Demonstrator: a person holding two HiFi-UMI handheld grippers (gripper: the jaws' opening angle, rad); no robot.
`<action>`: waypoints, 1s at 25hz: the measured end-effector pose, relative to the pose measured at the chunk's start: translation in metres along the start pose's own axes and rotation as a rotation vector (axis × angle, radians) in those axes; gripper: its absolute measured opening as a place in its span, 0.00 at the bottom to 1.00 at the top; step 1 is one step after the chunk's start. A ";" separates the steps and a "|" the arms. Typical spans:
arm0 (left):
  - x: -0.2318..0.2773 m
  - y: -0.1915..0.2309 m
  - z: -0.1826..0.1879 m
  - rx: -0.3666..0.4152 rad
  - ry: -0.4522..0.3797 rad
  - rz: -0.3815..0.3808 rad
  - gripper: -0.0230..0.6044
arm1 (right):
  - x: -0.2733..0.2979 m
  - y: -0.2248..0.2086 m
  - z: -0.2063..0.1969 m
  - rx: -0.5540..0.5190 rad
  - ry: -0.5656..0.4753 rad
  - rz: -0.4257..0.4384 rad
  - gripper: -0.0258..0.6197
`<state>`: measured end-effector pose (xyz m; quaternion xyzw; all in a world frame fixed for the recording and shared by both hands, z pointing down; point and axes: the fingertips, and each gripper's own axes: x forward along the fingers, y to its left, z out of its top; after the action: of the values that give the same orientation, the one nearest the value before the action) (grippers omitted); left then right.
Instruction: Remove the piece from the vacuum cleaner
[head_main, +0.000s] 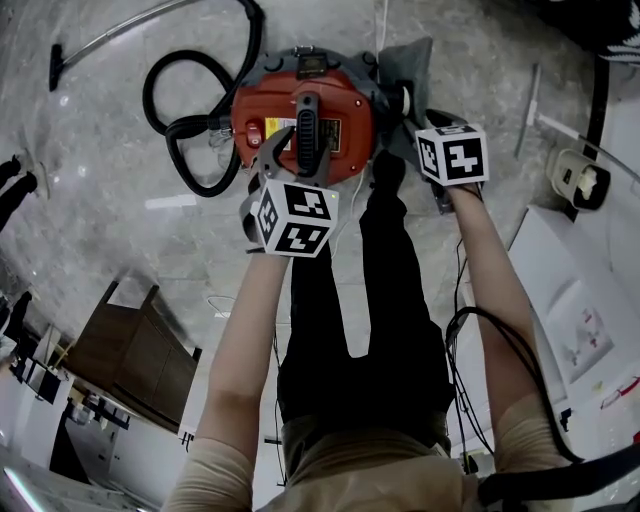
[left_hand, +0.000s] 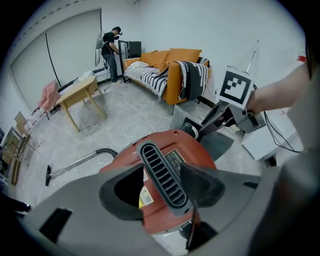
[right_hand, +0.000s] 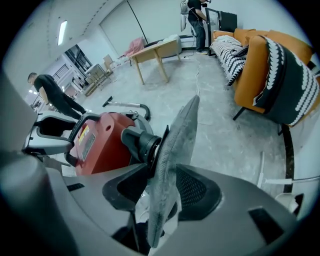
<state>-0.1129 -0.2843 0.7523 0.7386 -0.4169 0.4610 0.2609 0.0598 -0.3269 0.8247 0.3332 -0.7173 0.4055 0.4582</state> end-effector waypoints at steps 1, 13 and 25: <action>0.001 -0.001 0.000 0.002 0.002 -0.002 0.39 | 0.003 0.000 -0.001 -0.012 0.013 -0.004 0.31; 0.004 -0.004 0.001 0.002 -0.008 -0.002 0.39 | 0.012 0.005 -0.005 -0.067 0.020 -0.040 0.10; 0.009 -0.001 -0.003 -0.058 0.028 -0.026 0.39 | 0.015 0.012 -0.005 -0.103 -0.028 -0.018 0.10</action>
<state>-0.1114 -0.2848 0.7621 0.7296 -0.4170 0.4555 0.2938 0.0460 -0.3180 0.8364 0.3212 -0.7406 0.3594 0.4683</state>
